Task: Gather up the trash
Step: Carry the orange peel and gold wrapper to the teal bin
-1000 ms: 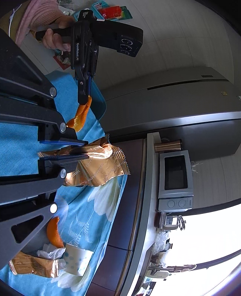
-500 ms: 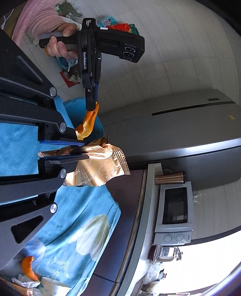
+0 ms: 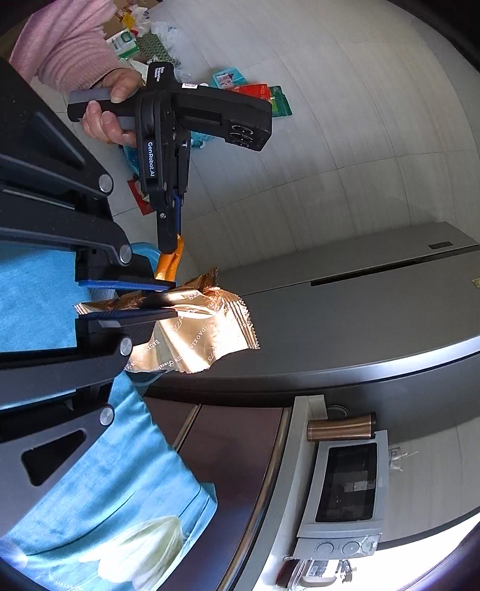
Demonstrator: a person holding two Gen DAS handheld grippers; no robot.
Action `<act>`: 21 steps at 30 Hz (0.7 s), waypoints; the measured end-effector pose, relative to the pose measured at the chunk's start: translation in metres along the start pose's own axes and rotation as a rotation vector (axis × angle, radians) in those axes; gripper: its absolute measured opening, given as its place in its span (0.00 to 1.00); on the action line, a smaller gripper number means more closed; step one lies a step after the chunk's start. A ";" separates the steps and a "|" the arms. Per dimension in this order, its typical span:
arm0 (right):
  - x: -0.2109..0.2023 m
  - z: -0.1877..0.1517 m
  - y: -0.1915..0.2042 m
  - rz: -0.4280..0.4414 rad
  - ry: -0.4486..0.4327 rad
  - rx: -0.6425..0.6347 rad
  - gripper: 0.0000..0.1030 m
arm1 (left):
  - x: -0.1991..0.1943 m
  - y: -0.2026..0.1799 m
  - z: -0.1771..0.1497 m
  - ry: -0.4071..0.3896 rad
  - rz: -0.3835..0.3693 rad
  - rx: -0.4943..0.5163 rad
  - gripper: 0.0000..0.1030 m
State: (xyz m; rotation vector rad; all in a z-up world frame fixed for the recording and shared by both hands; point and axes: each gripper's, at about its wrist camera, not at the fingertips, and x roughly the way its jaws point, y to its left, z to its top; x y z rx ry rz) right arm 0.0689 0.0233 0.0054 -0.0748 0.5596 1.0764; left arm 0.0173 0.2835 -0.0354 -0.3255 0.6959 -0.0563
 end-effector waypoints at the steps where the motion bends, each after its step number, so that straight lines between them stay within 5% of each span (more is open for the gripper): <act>1: 0.004 0.002 0.002 0.014 0.005 -0.002 0.08 | 0.001 0.004 0.000 0.002 0.008 -0.005 0.13; 21: 0.101 -0.001 0.010 0.085 0.182 0.010 0.08 | 0.045 0.049 -0.011 0.079 0.094 -0.098 0.13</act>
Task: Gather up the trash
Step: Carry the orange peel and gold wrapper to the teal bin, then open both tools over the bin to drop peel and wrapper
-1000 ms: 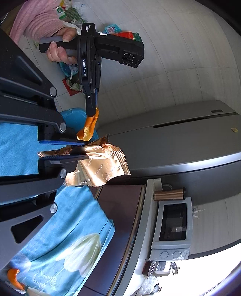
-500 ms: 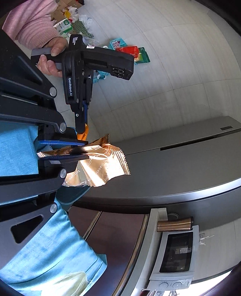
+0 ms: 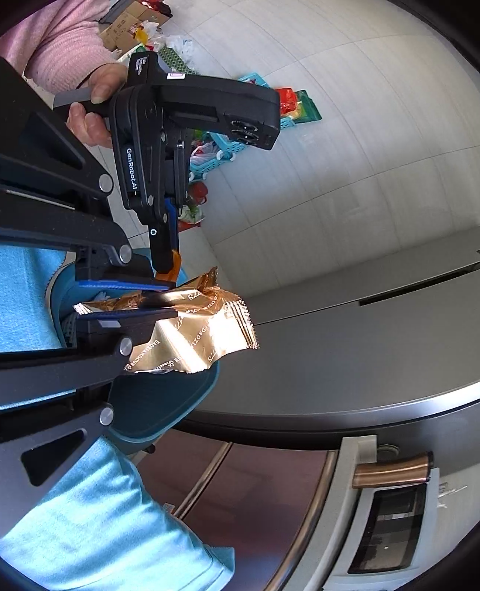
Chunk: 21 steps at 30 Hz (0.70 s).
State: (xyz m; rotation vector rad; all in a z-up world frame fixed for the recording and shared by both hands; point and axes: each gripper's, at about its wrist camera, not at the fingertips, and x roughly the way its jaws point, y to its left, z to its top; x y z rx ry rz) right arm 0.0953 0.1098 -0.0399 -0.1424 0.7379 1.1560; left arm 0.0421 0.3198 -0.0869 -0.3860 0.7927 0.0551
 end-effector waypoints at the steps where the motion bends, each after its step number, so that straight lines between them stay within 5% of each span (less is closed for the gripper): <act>1: 0.004 -0.001 -0.001 -0.004 0.010 0.002 0.08 | 0.005 -0.001 0.002 0.005 0.005 -0.003 0.13; 13: 0.036 -0.005 -0.013 -0.051 0.122 0.036 0.09 | 0.051 0.004 0.005 0.062 0.030 -0.038 0.13; 21: 0.043 -0.007 -0.027 -0.091 0.157 0.099 0.20 | 0.097 0.006 0.000 0.148 0.014 -0.065 0.18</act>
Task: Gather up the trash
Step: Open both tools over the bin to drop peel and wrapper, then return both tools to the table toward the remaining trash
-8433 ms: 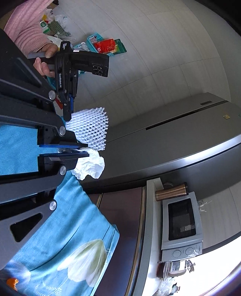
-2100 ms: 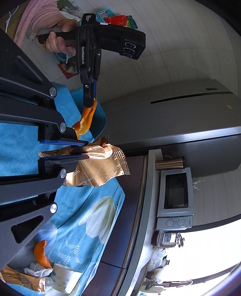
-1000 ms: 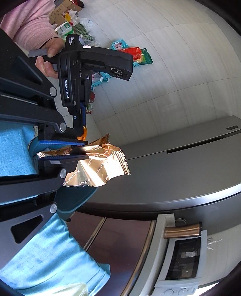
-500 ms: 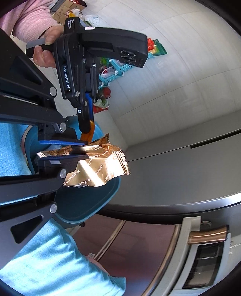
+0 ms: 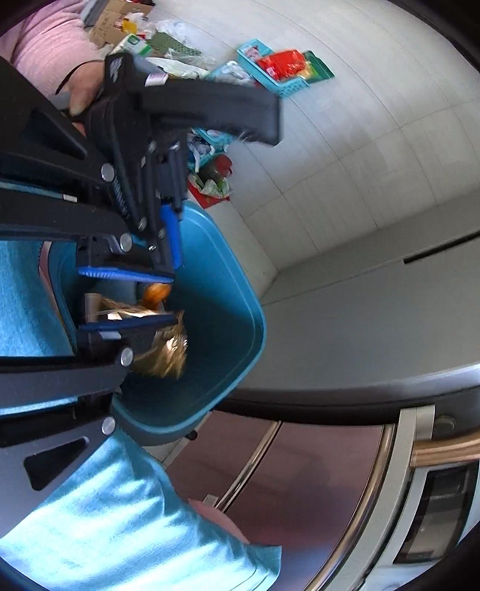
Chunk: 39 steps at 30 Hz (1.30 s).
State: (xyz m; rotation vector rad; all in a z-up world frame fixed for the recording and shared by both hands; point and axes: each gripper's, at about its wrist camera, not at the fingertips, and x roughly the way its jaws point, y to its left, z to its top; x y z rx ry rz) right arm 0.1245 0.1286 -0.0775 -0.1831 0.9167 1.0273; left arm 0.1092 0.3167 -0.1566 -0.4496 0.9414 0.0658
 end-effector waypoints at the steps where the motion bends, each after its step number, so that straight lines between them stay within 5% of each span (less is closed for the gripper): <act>1: 0.000 -0.001 -0.002 0.002 -0.003 0.005 0.21 | 0.005 -0.001 -0.001 0.012 0.000 -0.001 0.18; 13: -0.027 -0.019 -0.014 0.016 -0.054 0.029 0.24 | -0.020 -0.022 -0.014 -0.080 -0.034 0.075 0.28; 23: -0.083 -0.043 -0.018 0.025 -0.169 0.049 0.41 | -0.075 -0.067 -0.028 -0.190 -0.131 0.207 0.46; 39: -0.204 -0.140 -0.072 -0.227 -0.334 0.252 0.45 | -0.077 -0.199 -0.070 -0.131 -0.347 0.454 0.50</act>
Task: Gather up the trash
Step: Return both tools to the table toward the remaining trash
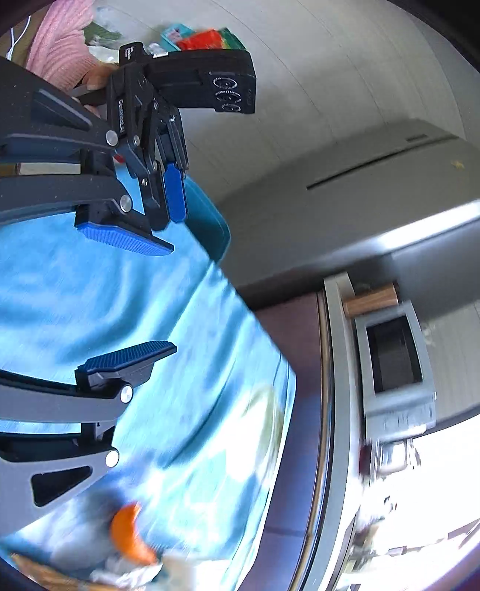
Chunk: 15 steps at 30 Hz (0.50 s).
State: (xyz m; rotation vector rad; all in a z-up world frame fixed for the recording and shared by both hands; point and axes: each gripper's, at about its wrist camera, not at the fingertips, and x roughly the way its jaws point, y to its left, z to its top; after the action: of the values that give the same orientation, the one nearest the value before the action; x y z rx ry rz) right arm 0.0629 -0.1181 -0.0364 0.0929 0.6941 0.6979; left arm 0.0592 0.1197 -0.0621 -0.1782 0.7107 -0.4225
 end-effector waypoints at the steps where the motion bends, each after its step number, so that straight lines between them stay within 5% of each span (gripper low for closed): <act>1: -0.006 -0.001 -0.010 -0.019 -0.007 0.019 0.45 | 0.005 -0.008 0.001 0.008 -0.014 0.012 0.50; 15: -0.089 -0.033 -0.112 -0.272 -0.099 0.188 0.45 | 0.079 -0.099 0.024 0.109 -0.149 0.157 0.50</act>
State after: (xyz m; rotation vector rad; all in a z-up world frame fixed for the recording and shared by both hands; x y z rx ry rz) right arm 0.0559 -0.2649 -0.0464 0.2004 0.6604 0.3646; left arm 0.0981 -0.0036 -0.0613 -0.0605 0.7705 -0.6324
